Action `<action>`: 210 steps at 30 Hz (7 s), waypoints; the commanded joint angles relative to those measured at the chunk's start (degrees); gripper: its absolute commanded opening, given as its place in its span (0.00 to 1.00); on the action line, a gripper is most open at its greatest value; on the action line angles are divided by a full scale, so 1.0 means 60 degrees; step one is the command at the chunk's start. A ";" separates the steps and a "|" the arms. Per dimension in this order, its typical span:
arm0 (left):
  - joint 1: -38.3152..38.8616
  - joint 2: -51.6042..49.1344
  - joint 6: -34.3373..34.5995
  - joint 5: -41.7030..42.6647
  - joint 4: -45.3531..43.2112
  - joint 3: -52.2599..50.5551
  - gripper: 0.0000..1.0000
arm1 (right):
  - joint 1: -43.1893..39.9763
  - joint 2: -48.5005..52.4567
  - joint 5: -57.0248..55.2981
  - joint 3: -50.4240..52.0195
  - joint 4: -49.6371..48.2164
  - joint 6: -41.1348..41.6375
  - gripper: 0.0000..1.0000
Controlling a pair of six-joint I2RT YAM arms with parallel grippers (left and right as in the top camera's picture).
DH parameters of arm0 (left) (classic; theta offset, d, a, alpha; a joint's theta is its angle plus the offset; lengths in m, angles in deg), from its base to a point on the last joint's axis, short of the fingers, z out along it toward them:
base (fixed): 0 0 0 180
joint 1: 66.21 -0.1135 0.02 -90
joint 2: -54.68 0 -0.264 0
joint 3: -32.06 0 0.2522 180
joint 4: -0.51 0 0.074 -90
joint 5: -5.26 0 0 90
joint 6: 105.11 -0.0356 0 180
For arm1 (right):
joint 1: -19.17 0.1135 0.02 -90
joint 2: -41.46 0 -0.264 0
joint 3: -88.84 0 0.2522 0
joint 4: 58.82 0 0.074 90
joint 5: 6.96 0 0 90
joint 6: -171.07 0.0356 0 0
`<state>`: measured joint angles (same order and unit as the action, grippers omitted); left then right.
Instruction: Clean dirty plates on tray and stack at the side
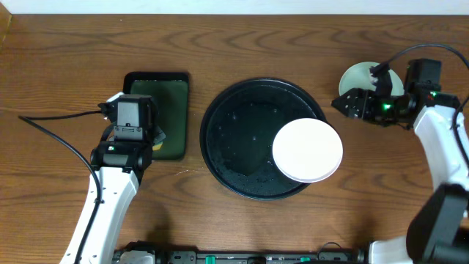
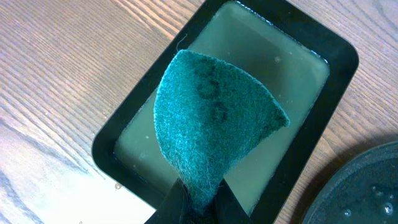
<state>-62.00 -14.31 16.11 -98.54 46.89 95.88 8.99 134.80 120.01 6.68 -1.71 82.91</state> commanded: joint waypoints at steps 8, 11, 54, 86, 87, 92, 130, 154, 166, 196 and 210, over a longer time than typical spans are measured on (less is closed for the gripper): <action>-0.0047 0.0084 -0.0087 -0.0047 -0.0069 -0.0022 0.08 | 0.1880 -0.3563 -0.6921 -0.0025 0.2259 0.3104 0.99; -0.0047 0.0084 -0.0087 -0.0047 -0.0095 -0.0022 0.08 | 0.2452 -0.3756 -0.5421 -0.0018 0.2470 0.3206 0.91; -0.0047 0.0084 -0.0091 -0.0047 -0.0233 -0.0022 0.08 | 0.3213 -0.1242 -0.5748 0.3413 0.0051 0.6127 0.01; -0.0047 0.0066 -0.0091 0.1657 -0.0372 -0.0022 0.08 | 0.5071 0.2335 -0.3136 0.1158 -0.2983 0.3592 0.01; -0.0047 0.0029 -0.0091 0.1920 -0.0470 -0.0022 0.08 | 0.5071 0.2470 -0.2900 0.1158 -0.3071 0.3501 0.01; -0.0044 -0.0401 0.0215 0.3479 -0.1257 -0.0022 0.08 | 0.5078 0.2860 -0.2703 0.1158 -0.3155 0.3501 0.01; 0.5501 -0.6393 0.2710 0.0889 -0.6371 -0.0022 0.08 | 0.5082 0.2911 -0.4120 0.1162 -0.3009 0.3829 0.01; 0.4852 -0.4182 0.1377 -0.2051 -0.4510 -0.0022 0.08 | 0.5082 0.2911 -0.4127 0.1169 -0.2903 0.3825 0.01; 0.5315 -0.5213 0.2393 0.3617 -0.6349 -0.0022 0.08 | 0.5082 0.2911 -0.4127 0.1169 -0.2922 0.3825 0.01; 0.5286 -0.3628 -0.0306 -0.3858 -0.4703 -0.0018 0.08 | 0.5085 0.2911 -0.4193 0.1169 -0.2838 0.3825 0.01; 0.5599 -0.4860 0.1672 0.2659 -0.5490 -0.0022 0.08 | 0.5089 0.2911 -0.4189 0.1169 -0.2867 0.3829 0.01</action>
<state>-29.24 -41.00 23.80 -88.49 14.21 95.97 39.48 149.84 99.29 12.95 -19.89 105.62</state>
